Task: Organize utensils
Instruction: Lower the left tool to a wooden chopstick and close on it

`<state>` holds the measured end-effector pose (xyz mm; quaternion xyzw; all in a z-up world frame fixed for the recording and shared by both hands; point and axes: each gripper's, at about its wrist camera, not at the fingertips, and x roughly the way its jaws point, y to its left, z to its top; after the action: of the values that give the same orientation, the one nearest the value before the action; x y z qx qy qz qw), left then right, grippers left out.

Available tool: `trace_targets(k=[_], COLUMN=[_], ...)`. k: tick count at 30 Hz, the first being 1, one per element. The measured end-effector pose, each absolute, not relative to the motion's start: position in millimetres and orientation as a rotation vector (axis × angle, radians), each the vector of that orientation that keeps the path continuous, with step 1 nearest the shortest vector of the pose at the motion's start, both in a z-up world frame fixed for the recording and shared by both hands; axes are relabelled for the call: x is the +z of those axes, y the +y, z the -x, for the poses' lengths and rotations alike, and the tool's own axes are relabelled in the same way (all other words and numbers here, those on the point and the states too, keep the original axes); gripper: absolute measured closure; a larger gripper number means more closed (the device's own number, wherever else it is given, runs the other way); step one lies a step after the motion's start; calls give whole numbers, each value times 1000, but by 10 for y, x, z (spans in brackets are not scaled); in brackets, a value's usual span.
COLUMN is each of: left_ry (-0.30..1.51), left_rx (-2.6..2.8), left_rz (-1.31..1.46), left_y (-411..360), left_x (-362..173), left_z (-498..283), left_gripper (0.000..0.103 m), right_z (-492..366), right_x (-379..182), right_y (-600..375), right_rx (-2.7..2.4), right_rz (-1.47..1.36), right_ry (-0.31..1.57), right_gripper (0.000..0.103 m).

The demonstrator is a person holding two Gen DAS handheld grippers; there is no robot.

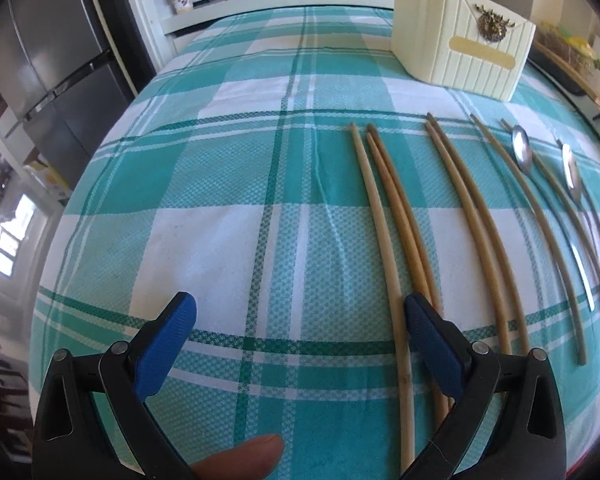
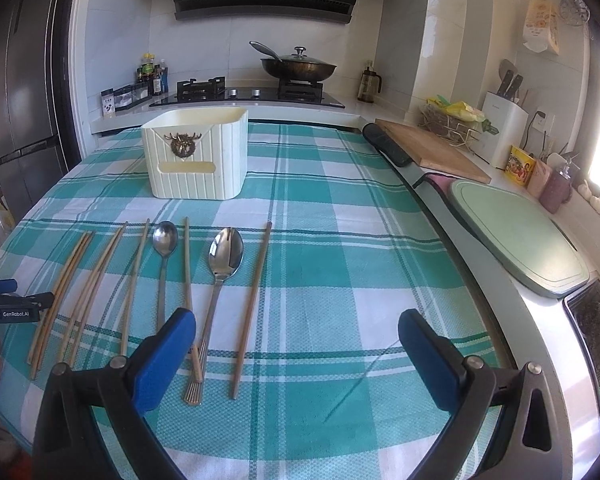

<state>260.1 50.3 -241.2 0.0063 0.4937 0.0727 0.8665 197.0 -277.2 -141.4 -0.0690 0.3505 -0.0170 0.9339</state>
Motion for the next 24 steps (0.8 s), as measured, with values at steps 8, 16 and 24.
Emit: trace_targets(k=[8, 16, 24], left_ry=[1061, 1133, 1201], left_rx=[138, 109, 61], left_rz=[52, 55, 35], left_y=[655, 699, 843], left_x=[-2440, -2453, -2444], left_z=[-2743, -2891, -3248], left_gripper=[0, 0, 1], right_z=[-2388, -2896, -3207], right_x=[-1764, -2191, -2227], right_y=[-2852, -2619, -2687], right_rx=[30, 162, 176], right_rz=[169, 217, 262], right_ry=[864, 1026, 1110], right_gripper=[0, 45, 49])
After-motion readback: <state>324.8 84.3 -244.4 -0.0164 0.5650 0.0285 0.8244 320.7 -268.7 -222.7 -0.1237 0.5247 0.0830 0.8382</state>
